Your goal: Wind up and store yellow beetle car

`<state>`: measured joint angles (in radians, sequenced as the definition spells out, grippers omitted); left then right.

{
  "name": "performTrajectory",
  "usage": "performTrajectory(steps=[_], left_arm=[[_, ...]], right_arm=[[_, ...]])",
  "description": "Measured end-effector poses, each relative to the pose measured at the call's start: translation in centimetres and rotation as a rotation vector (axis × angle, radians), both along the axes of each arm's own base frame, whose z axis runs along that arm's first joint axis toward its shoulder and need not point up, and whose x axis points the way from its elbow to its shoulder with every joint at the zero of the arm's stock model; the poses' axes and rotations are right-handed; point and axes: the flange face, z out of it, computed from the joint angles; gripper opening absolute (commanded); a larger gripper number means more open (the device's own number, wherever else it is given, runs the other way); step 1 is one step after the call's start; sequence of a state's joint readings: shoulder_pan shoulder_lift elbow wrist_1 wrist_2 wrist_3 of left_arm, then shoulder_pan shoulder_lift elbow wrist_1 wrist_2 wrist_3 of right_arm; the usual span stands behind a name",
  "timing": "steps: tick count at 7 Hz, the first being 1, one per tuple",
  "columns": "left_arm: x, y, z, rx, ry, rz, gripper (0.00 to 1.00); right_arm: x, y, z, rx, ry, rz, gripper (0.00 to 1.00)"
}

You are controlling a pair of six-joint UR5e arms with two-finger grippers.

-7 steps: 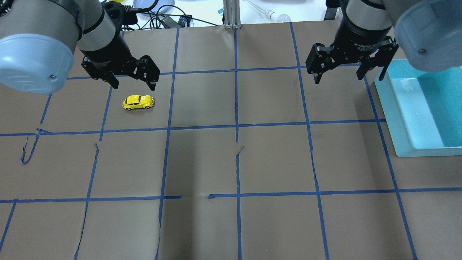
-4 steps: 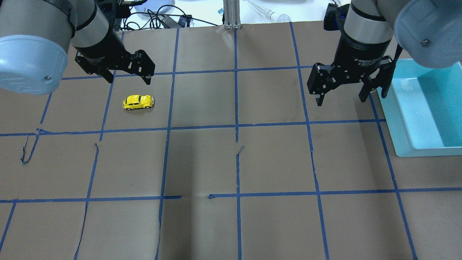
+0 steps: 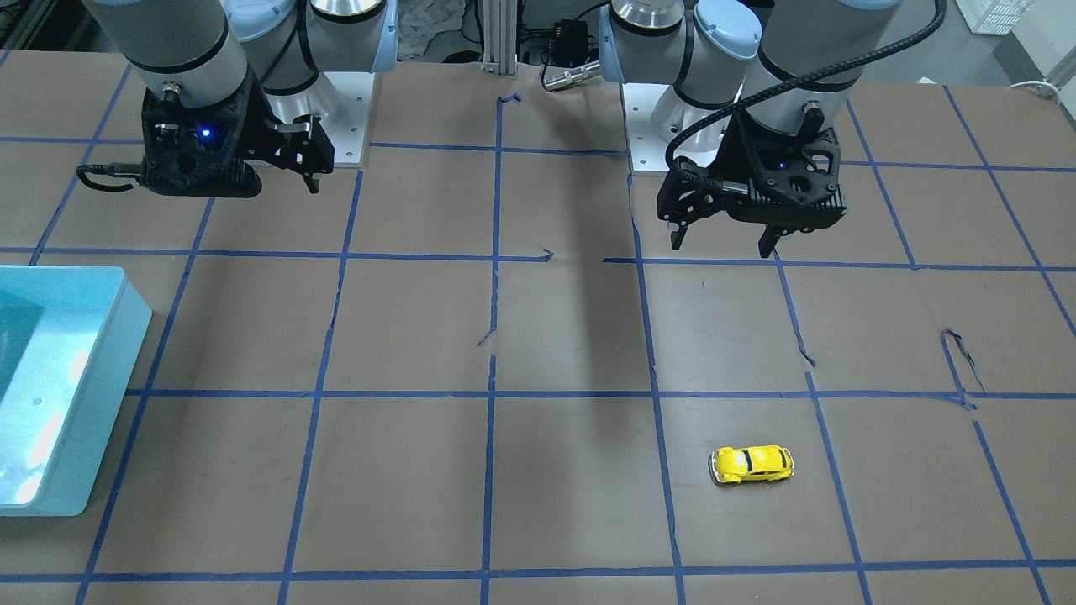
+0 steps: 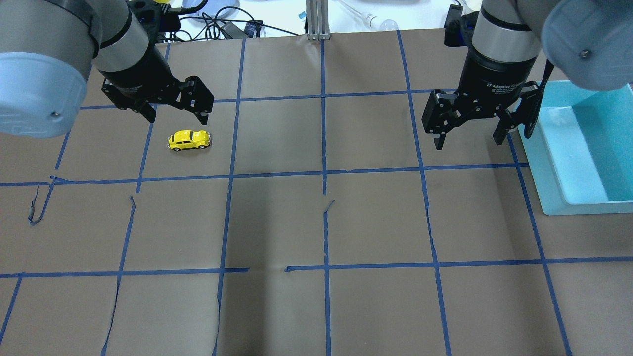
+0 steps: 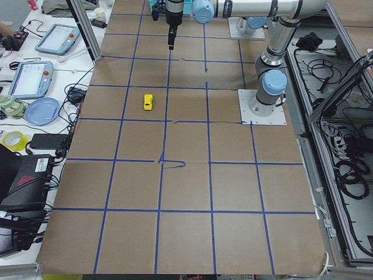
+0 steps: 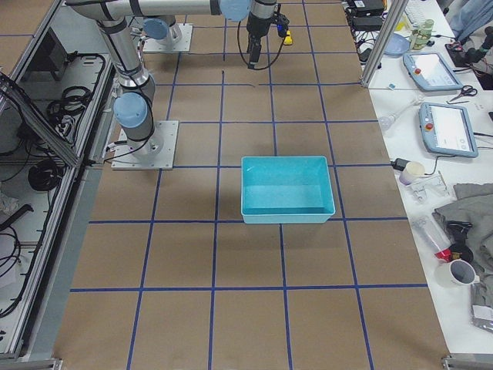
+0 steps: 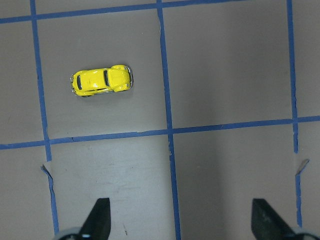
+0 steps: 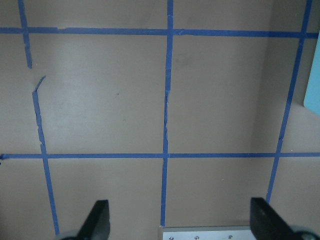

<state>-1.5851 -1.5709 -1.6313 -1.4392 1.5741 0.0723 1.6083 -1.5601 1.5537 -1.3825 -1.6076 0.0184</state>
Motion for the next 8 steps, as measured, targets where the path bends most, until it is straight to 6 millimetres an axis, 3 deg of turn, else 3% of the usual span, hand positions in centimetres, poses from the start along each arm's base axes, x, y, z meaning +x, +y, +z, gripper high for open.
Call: performTrajectory(steps=[8], left_arm=[[-0.2, 1.6, 0.6, 0.051, 0.0, 0.003, 1.0]], right_arm=[[0.3, -1.1, 0.2, -0.097, -0.012, -0.005, 1.0]])
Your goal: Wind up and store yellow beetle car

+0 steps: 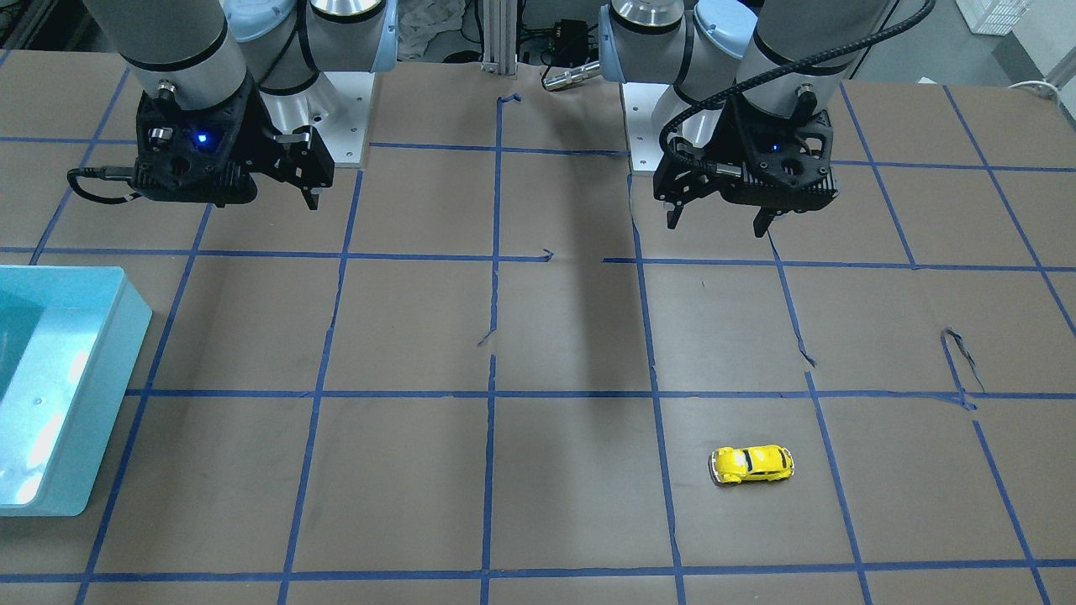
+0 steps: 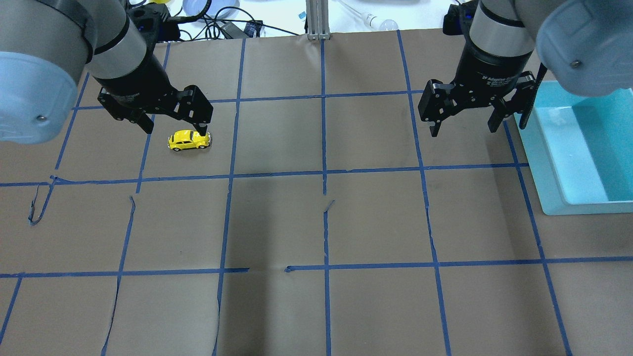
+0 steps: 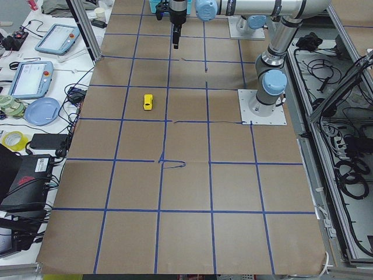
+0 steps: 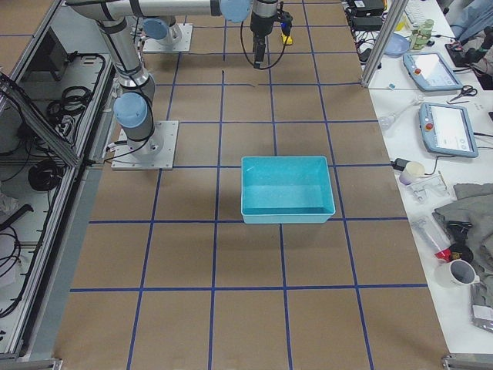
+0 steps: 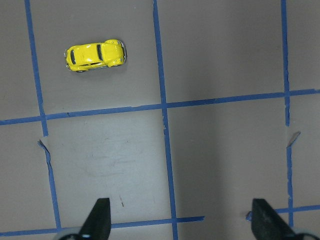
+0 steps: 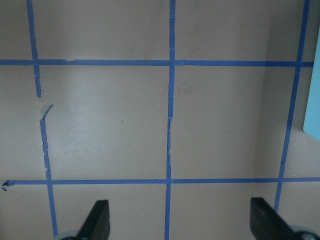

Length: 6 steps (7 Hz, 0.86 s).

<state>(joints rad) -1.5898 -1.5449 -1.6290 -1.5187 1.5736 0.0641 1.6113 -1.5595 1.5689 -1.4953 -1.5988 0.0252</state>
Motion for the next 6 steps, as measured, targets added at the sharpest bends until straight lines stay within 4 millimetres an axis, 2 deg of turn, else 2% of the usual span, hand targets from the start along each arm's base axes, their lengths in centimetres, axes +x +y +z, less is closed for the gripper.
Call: performTrajectory(steps=[6], left_arm=[[0.06, 0.63, -0.32, 0.035, 0.005, -0.001, 1.0]], right_arm=[[0.08, 0.13, -0.07, -0.01, -0.005, 0.001, 1.0]])
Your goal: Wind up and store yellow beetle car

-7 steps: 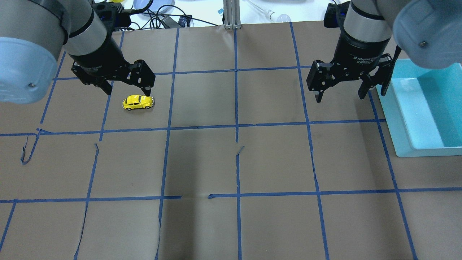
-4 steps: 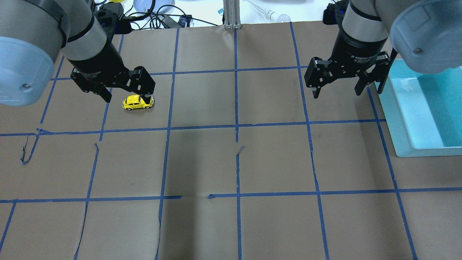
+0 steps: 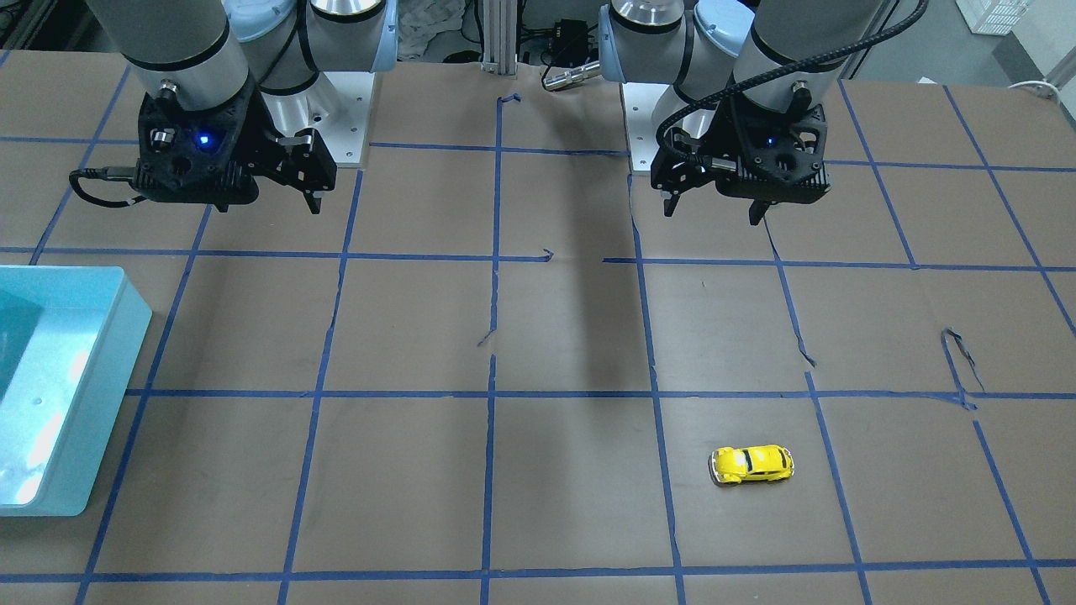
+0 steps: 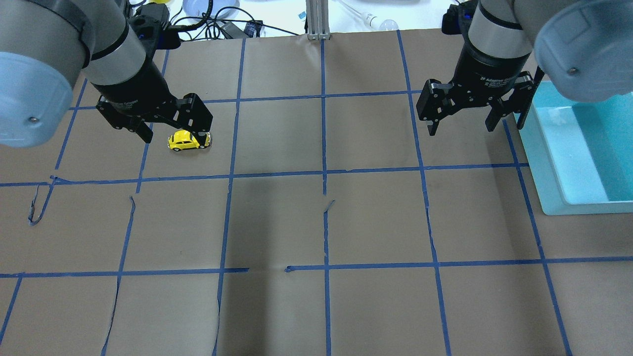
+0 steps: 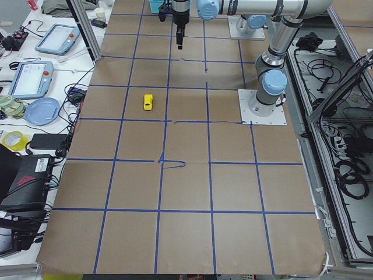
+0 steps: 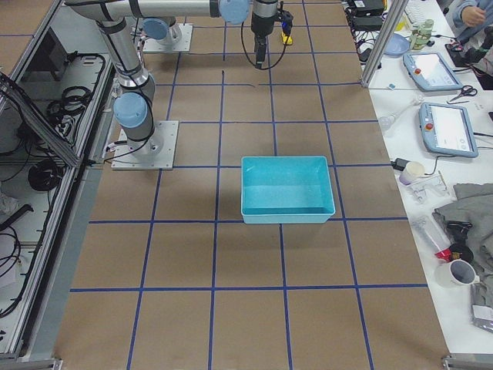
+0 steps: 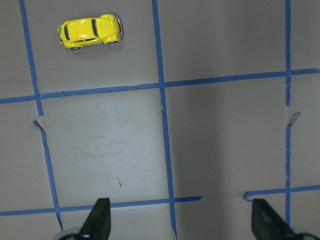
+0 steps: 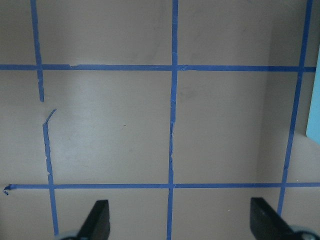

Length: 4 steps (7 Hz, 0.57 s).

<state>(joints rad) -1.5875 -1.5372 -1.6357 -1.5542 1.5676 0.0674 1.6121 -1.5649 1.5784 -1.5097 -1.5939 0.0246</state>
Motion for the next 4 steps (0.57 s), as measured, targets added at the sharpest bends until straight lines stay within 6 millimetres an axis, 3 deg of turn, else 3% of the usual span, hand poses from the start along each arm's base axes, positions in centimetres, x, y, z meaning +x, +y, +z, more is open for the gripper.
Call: performTrajectory(steps=[4], left_arm=[[0.73, -0.57, -0.28, -0.003, -0.002, 0.051, 1.0]], right_arm=[[-0.03, 0.04, -0.08, 0.004, 0.001, 0.001, 1.0]])
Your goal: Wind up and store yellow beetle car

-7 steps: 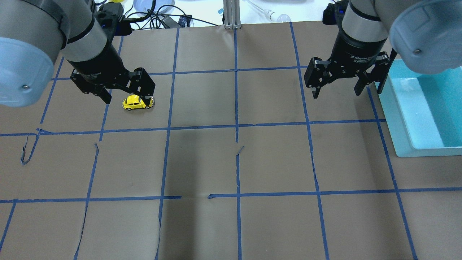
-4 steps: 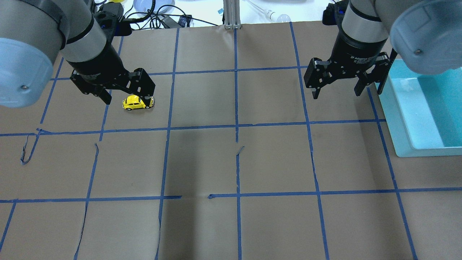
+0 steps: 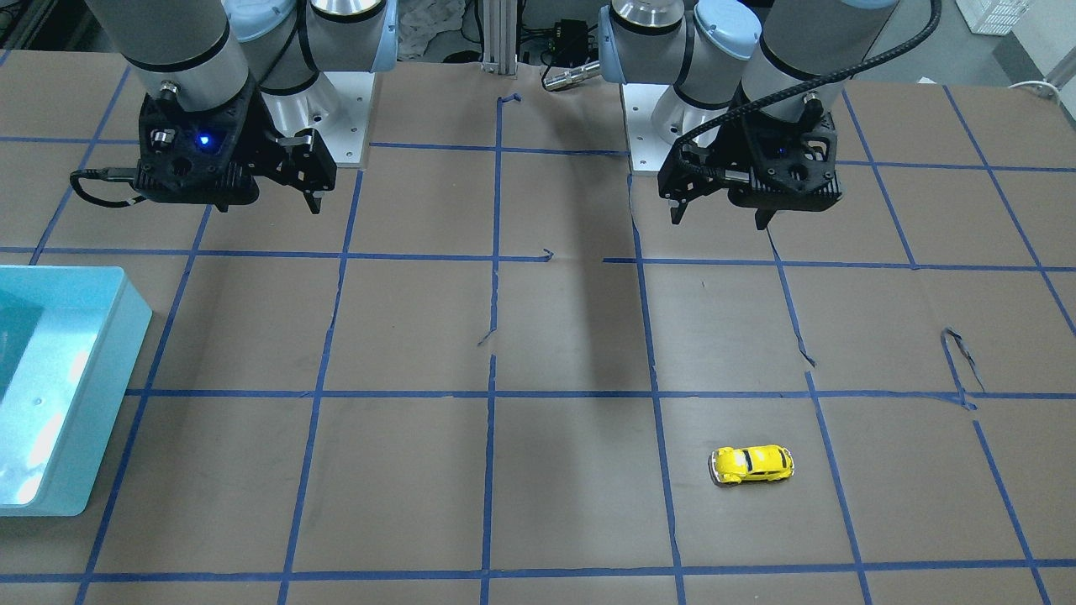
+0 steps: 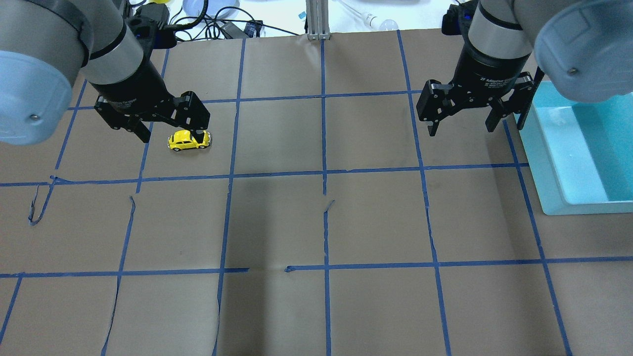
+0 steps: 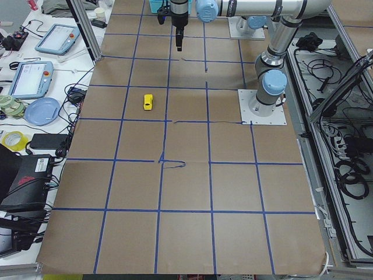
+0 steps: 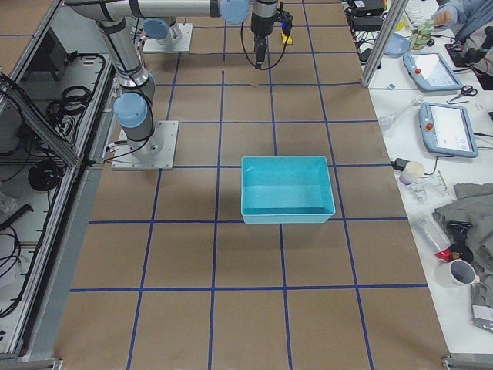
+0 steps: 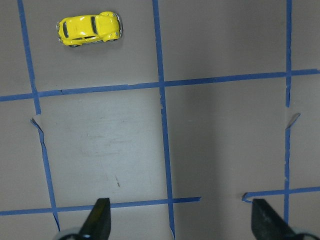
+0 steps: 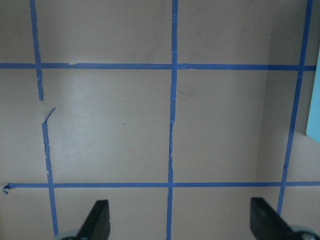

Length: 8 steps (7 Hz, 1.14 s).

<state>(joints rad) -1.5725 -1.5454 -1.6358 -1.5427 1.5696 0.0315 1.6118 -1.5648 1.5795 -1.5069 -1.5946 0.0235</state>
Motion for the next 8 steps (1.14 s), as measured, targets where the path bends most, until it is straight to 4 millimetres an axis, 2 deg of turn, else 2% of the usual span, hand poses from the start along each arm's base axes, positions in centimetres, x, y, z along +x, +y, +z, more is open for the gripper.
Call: performTrajectory(steps=[1, 3, 6, 8], left_arm=[[0.1, -0.6, -0.2, -0.02, 0.004, 0.056, 1.0], [1.5, -2.7, -1.8, -0.034, 0.002, 0.387, 1.0], [5.0, -5.1, -3.8, -0.051, 0.007, 0.889, 1.0], [8.1, -7.5, -6.7, -0.036, 0.01, 1.195, 1.0]], right_arm=[[0.0, 0.0, 0.0, 0.001, 0.0, 0.0, 1.0], [0.0, 0.0, -0.1, 0.003, 0.0, -0.001, 1.0], [-0.1, -0.1, -0.2, 0.007, 0.003, -0.003, 1.0], [0.0, 0.0, -0.1, 0.007, 0.002, 0.0, 1.0]])
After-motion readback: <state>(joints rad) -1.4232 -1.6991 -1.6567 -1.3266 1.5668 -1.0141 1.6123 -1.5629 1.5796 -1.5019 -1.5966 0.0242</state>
